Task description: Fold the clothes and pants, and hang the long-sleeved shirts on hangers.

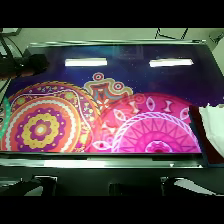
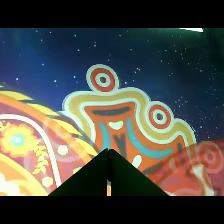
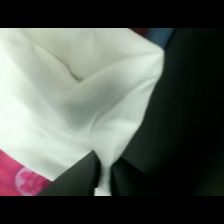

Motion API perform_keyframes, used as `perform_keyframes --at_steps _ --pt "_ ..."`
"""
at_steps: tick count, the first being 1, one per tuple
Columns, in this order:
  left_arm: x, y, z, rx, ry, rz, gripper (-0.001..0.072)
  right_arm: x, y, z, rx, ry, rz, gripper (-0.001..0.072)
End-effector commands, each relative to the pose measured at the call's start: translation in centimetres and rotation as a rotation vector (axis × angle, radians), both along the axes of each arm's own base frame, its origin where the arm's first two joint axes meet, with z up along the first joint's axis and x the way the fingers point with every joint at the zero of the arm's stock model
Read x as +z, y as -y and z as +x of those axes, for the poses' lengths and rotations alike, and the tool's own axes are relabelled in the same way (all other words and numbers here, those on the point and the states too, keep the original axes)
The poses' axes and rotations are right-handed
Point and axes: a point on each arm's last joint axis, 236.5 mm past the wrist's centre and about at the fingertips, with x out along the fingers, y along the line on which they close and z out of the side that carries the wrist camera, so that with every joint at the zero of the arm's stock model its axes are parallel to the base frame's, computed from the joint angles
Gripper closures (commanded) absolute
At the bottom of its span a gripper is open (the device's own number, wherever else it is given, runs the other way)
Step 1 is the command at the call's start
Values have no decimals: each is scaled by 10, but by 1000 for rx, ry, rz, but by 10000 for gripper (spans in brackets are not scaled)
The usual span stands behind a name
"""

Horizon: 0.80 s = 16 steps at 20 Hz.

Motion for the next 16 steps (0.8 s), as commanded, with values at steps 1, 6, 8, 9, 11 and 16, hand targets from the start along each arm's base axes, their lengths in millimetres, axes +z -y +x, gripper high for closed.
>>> perform_keyframes --at_steps 1,6,8,9,11,16 --pt "0 1 0 -1 1 -1 686 -21 8 -15 26 -56 -43 137" --pt "42 7 9 -4 122 -46 687 59 52 95 108 414 -270 40" --pt "73 4 22 -24 269 66 689 151 67 177 215 723 -505 41" --pt "67 -4 29 6 258 118 690 185 52 211 308 807 -579 41" --pt "5 -29 38 94 61 232 688 203 -22 273 529 874 -562 41" --pt "-195 -30 -65 -112 -810 380 -1 72 -212 280 919 507 -28 40"
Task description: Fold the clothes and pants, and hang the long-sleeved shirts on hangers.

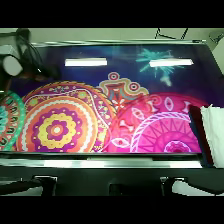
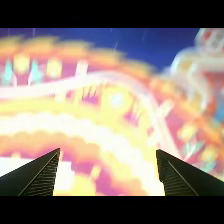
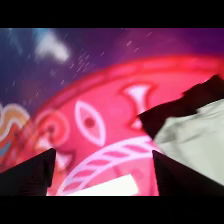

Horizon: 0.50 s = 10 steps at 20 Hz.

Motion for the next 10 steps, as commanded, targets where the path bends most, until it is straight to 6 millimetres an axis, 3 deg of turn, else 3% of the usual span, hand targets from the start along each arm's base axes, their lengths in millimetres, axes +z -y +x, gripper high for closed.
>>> perform_keyframes --at_steps 1,2,4,10 --pt "-94 3 -83 -107 -471 64 -1 -65 -114 -18 271 -323 105 40" --pt "-100 9 -80 -96 -408 44 -1 -75 -123 -23 291 -356 105 40" --pt "-103 18 -76 -95 -288 21 -1 -86 -122 -26 285 -397 55 33" --pt "-110 18 -78 -97 -291 26 -2 -87 -116 -27 274 -404 36 32"
